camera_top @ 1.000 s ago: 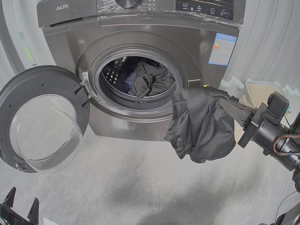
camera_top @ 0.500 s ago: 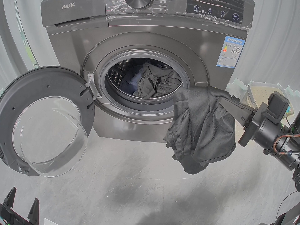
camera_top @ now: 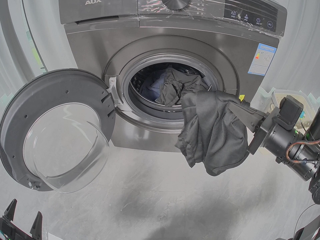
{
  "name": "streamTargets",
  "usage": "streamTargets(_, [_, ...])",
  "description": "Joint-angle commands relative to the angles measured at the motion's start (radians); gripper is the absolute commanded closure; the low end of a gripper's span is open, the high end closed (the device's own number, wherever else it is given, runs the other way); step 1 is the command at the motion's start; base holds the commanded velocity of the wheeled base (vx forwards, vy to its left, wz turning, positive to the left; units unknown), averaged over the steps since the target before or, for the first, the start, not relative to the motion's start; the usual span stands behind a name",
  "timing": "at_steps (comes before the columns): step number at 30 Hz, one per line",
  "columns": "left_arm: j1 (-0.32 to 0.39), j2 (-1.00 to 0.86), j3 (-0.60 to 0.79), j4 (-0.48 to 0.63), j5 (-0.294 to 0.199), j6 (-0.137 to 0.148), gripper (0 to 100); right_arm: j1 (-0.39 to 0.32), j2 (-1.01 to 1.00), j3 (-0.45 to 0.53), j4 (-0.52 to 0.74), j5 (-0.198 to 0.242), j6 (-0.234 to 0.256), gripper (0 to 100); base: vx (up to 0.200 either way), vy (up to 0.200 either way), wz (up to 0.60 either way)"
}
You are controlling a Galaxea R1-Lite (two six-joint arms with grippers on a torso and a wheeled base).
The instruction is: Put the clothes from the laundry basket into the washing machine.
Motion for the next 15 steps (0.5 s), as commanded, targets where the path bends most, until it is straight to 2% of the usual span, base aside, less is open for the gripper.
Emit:
streamTargets(1, [0.001,-0.018,0.016,0.001,-0.003,0.003,0,0.018,0.047,-0.046,0.0,-0.004,0.002,100,0.0,0.0,0.0])
streamTargets(2, [0.002,-0.018,0.016,0.001,-0.003,0.005,0,0.032,0.107,-0.108,-0.005,-0.034,0.014,100,0.0,0.0,0.0])
streamTargets(5, [0.002,-0.018,0.016,0.001,-0.005,0.011,0,0.044,0.161,-0.152,-0.006,-0.113,0.046,100,0.0,0.0,0.0])
streamTargets(10, [0.002,-0.018,0.018,-0.002,-0.023,0.019,0,0.059,0.213,-0.223,-0.003,-0.197,0.12,100,0.0,0.0,0.0])
streamTargets(11, [0.002,-0.018,0.01,-0.016,-0.037,0.02,0,0.072,0.217,-0.229,-0.002,-0.212,0.129,100,0.0,0.0,0.0])
streamTargets(13, [0.002,-0.018,-0.036,-0.063,-0.066,0.003,0,0.082,0.228,-0.238,0.0,-0.226,0.14,100,0.0,0.0,0.0])
streamTargets(14, [0.005,0.002,-0.136,-0.108,-0.129,0.005,0,0.088,0.243,-0.253,-0.002,-0.234,0.155,100,0.0,0.0,0.0])
streamTargets(15, [0.005,0.04,-0.174,-0.106,-0.188,0.008,0,0.088,0.257,-0.264,-0.005,-0.234,0.16,100,0.0,0.0,0.0])
